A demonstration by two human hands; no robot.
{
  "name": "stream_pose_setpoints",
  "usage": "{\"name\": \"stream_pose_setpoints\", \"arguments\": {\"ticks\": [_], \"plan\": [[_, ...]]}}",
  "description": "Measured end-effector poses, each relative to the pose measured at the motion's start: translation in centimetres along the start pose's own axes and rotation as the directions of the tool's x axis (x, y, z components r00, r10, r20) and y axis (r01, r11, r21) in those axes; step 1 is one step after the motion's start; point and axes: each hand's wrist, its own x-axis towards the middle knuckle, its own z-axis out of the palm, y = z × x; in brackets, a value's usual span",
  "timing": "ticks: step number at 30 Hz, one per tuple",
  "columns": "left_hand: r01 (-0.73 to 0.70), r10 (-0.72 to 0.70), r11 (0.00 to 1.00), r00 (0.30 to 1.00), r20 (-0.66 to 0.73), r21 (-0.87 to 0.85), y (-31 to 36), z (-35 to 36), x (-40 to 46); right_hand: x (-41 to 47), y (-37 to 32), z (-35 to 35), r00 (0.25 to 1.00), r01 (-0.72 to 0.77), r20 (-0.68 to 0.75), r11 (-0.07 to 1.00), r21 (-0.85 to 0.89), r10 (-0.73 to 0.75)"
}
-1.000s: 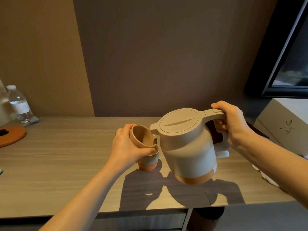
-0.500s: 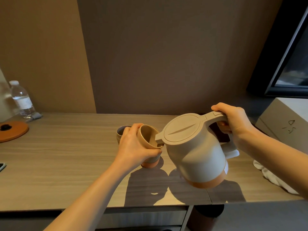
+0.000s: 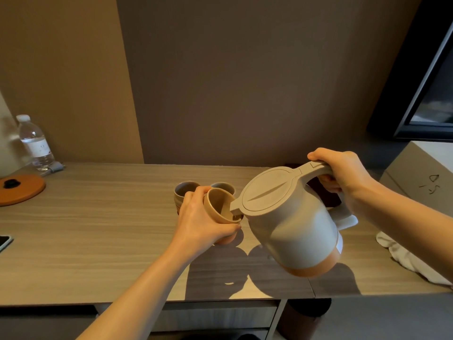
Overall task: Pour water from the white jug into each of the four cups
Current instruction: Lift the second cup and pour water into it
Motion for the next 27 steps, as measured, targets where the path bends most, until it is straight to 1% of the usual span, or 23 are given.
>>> {"name": "stream_pose_setpoints", "arguments": {"ticks": [13,27], "plan": [[0.022,-0.022,1.000,1.000,-0.002,-0.016,0.08,0.42,-0.44,0.07,-0.31,0.13,0.999,0.017,0.037,0.998,-0.061,-0.015],[0.027,-0.027,0.998,1.000,0.002,-0.057,-0.19,0.55,-0.80,-0.02,-0.72,0.63,0.999,0.046,0.019,0.994,-0.098,-0.044]]}}
